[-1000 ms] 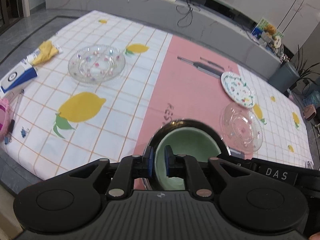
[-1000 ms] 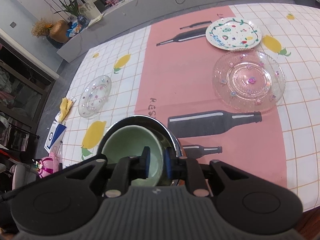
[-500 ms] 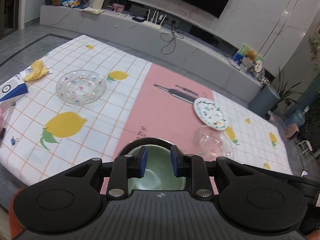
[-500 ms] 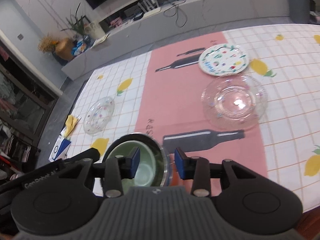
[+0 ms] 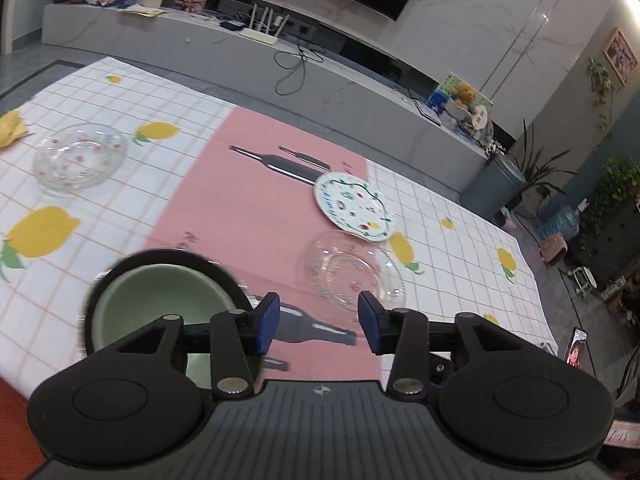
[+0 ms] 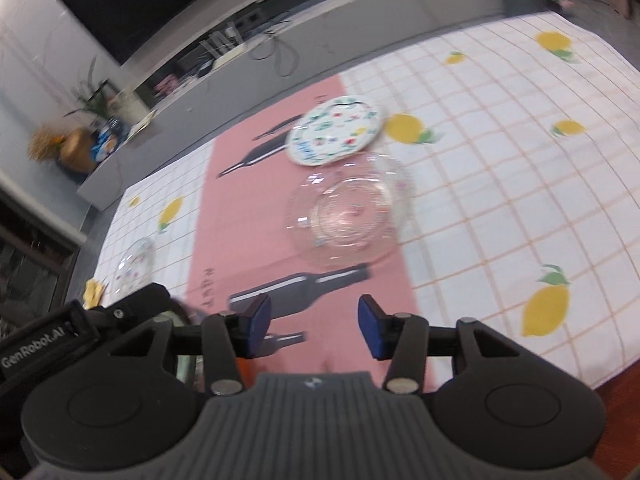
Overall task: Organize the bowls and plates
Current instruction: 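Move both grippers to the rim of the clear pink-dotted glass plate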
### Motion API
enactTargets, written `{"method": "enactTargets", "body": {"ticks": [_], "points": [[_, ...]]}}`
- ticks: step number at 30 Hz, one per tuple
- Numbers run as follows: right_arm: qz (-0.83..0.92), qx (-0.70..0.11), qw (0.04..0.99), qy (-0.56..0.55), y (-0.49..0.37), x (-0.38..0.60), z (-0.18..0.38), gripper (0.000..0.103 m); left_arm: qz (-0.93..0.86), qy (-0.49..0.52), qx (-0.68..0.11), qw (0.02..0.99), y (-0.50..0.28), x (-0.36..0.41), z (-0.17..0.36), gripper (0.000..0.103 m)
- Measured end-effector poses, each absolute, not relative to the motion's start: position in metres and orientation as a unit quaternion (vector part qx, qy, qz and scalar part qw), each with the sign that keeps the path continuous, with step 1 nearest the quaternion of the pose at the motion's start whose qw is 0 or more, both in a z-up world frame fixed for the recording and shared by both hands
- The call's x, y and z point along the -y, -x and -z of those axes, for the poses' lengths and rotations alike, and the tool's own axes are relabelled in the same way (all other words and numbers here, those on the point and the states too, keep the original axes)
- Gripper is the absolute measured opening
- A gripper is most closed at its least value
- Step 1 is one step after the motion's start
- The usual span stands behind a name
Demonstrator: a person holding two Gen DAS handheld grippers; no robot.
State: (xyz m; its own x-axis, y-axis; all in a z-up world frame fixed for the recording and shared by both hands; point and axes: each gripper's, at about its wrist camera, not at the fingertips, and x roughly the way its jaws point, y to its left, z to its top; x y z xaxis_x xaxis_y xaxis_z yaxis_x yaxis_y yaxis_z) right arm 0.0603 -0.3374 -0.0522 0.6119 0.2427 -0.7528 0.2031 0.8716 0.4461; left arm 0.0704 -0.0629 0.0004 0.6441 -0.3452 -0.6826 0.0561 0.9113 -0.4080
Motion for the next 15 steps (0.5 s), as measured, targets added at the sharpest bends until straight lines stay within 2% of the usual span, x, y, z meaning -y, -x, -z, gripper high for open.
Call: {"method": "enactTargets", "body": {"ticks": [9, 15], "points": [[0.041, -0.44, 0.856, -0.269, -0.072, 0.384, 0.077, 0.052, 0.113, 0.148, -0.42, 0.888, -0.099, 0.105, 0.015, 0.056], [0.044, -0.441, 0.852, -0.278, -0.091, 0.4, 0.094, 0.052, 0.088, 0.169, -0.427, 0.884, -0.124, 0.113, 0.031, 0.056]]}}
